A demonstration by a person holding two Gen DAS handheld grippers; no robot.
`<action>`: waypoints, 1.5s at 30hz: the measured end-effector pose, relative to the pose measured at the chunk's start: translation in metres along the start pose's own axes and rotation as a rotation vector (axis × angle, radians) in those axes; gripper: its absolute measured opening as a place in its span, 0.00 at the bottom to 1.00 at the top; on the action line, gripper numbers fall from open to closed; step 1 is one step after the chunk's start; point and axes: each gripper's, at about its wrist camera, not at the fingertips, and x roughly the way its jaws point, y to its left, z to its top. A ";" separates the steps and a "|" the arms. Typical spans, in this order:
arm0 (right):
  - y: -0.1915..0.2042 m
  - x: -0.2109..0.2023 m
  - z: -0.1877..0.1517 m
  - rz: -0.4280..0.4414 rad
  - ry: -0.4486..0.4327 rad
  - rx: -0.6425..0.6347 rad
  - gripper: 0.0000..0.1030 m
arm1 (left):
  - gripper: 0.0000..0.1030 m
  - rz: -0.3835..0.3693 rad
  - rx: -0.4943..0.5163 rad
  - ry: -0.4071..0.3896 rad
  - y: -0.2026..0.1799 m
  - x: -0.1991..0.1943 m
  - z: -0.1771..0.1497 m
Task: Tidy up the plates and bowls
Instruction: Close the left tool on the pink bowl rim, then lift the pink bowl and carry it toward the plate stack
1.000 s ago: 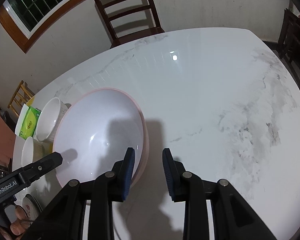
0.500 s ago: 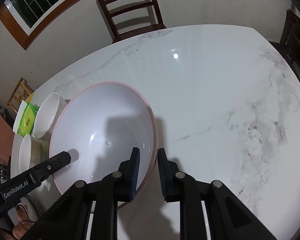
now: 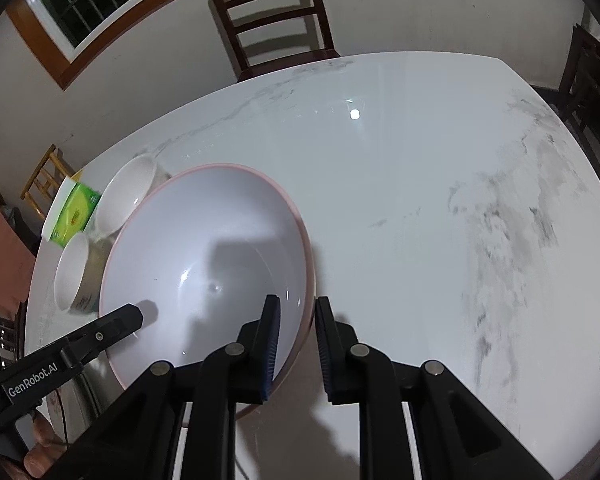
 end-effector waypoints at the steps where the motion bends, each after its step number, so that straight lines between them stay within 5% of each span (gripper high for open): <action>1: 0.002 -0.004 -0.006 0.001 0.001 -0.004 0.18 | 0.12 0.002 0.002 0.001 0.003 -0.005 -0.007; 21: 0.044 -0.036 -0.098 0.017 0.033 -0.071 0.18 | 0.12 0.042 -0.015 0.020 0.050 -0.057 -0.108; 45: 0.047 -0.029 -0.122 0.016 0.064 -0.069 0.18 | 0.12 0.051 -0.018 0.050 0.056 -0.044 -0.128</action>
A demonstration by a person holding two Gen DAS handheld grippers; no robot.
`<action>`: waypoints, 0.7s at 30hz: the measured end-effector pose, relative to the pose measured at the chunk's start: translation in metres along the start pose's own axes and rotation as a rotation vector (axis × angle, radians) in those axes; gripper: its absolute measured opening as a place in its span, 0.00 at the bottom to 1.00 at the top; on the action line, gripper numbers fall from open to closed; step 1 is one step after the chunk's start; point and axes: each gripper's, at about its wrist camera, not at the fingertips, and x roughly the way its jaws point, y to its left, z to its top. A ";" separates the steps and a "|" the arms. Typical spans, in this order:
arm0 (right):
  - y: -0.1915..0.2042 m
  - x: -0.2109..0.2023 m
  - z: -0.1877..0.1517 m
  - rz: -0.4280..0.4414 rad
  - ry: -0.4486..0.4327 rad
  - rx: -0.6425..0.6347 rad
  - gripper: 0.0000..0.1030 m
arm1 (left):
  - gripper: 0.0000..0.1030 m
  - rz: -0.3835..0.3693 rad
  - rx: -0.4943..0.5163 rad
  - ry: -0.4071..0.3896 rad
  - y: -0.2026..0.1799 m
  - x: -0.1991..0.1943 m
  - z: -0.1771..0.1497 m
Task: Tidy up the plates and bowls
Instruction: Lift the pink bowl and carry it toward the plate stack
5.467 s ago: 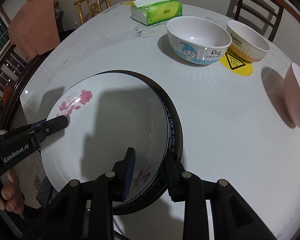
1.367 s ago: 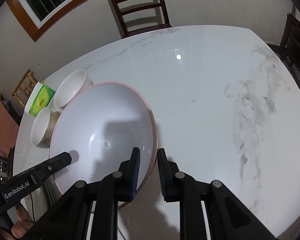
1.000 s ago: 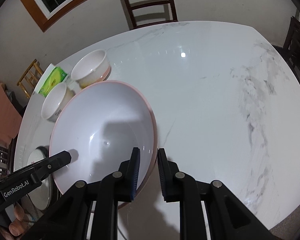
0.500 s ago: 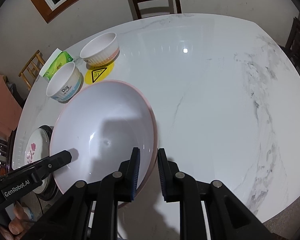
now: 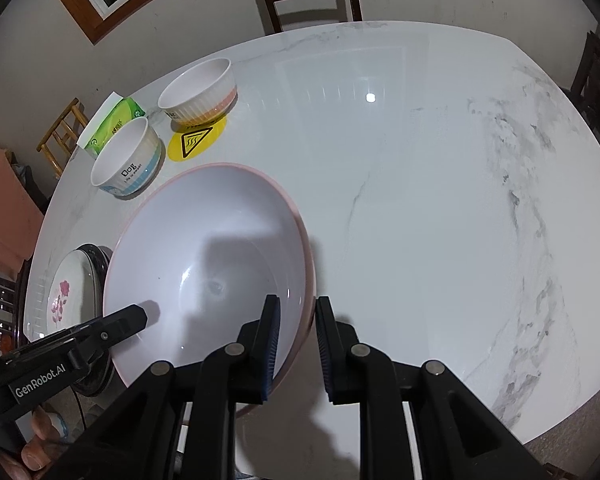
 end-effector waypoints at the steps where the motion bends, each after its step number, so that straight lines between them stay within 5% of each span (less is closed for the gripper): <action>1: 0.000 0.000 0.000 -0.001 0.001 -0.002 0.18 | 0.12 0.000 0.002 -0.001 -0.001 0.000 0.000; 21: -0.002 -0.007 0.004 0.001 -0.015 -0.006 0.23 | 0.14 -0.009 0.008 -0.017 0.001 -0.005 -0.001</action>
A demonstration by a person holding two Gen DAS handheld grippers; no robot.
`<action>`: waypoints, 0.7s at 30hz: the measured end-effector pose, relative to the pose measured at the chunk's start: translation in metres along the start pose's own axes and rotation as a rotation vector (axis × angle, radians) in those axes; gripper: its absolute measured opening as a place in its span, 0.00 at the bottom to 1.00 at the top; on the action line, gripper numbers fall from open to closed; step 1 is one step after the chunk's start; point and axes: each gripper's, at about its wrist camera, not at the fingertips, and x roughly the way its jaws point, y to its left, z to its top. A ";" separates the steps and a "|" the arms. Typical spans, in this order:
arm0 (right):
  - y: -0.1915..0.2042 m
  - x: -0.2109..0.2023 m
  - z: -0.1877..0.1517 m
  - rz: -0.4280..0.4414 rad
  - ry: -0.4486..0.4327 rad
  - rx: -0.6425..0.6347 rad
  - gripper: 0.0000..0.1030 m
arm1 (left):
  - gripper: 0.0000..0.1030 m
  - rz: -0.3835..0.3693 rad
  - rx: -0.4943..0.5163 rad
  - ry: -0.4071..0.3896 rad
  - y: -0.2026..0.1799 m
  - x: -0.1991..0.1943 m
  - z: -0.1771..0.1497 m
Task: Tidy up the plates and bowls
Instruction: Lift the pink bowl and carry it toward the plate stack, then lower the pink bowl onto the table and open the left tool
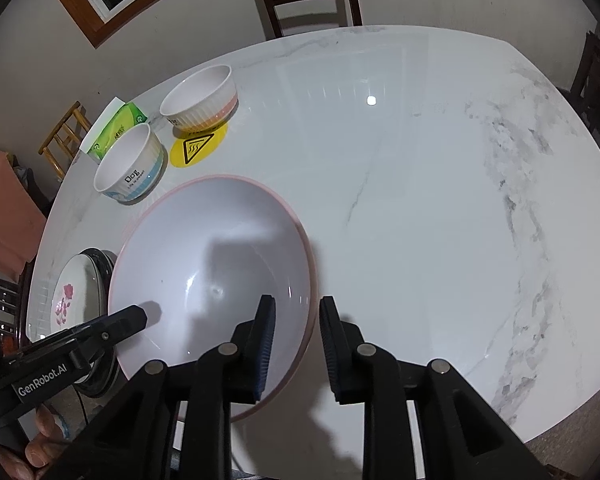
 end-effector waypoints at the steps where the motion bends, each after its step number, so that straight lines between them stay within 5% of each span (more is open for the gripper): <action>1: 0.000 -0.001 0.001 -0.004 -0.002 -0.002 0.23 | 0.14 0.000 -0.001 -0.004 0.000 -0.002 0.000; 21: 0.020 -0.030 0.020 -0.100 -0.113 -0.108 0.24 | 0.21 -0.006 0.010 -0.079 0.012 -0.036 0.008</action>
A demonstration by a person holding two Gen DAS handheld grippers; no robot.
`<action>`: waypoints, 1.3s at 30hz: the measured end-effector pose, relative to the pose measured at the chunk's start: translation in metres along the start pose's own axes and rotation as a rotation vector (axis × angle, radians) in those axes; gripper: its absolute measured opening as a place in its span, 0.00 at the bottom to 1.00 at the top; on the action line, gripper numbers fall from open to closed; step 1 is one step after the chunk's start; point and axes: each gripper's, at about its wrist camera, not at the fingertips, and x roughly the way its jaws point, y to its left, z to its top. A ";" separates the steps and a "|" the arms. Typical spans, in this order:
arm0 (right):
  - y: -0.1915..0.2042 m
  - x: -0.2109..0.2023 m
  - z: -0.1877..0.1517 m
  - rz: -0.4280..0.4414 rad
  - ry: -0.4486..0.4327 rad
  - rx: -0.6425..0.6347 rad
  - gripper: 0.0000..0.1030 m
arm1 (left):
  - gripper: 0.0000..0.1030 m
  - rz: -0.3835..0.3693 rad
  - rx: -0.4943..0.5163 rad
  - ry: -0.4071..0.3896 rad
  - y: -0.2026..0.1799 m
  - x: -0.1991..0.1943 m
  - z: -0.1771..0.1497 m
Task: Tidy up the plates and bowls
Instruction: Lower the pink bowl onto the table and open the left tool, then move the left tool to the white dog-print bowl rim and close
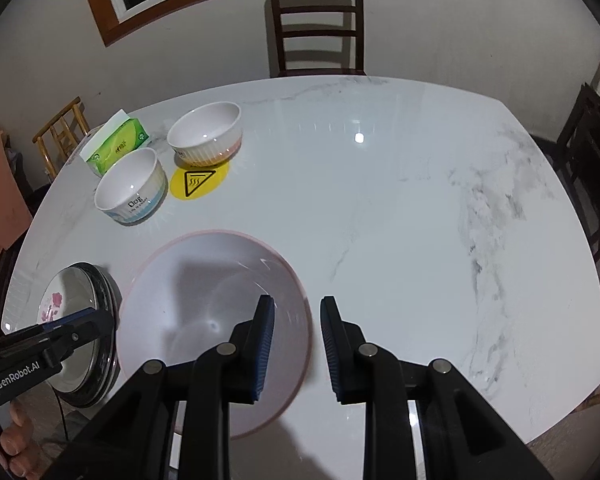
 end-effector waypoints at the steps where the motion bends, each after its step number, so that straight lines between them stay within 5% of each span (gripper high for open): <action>1: 0.003 0.000 0.002 0.001 -0.001 -0.006 0.24 | 0.22 0.000 0.002 -0.005 0.001 -0.002 0.001; 26: 0.100 0.031 0.041 0.139 0.055 -0.143 0.24 | 0.28 0.127 -0.104 -0.097 0.098 -0.026 0.057; 39: 0.134 0.062 0.088 0.216 0.085 -0.134 0.24 | 0.32 0.115 -0.169 -0.115 0.136 -0.018 0.108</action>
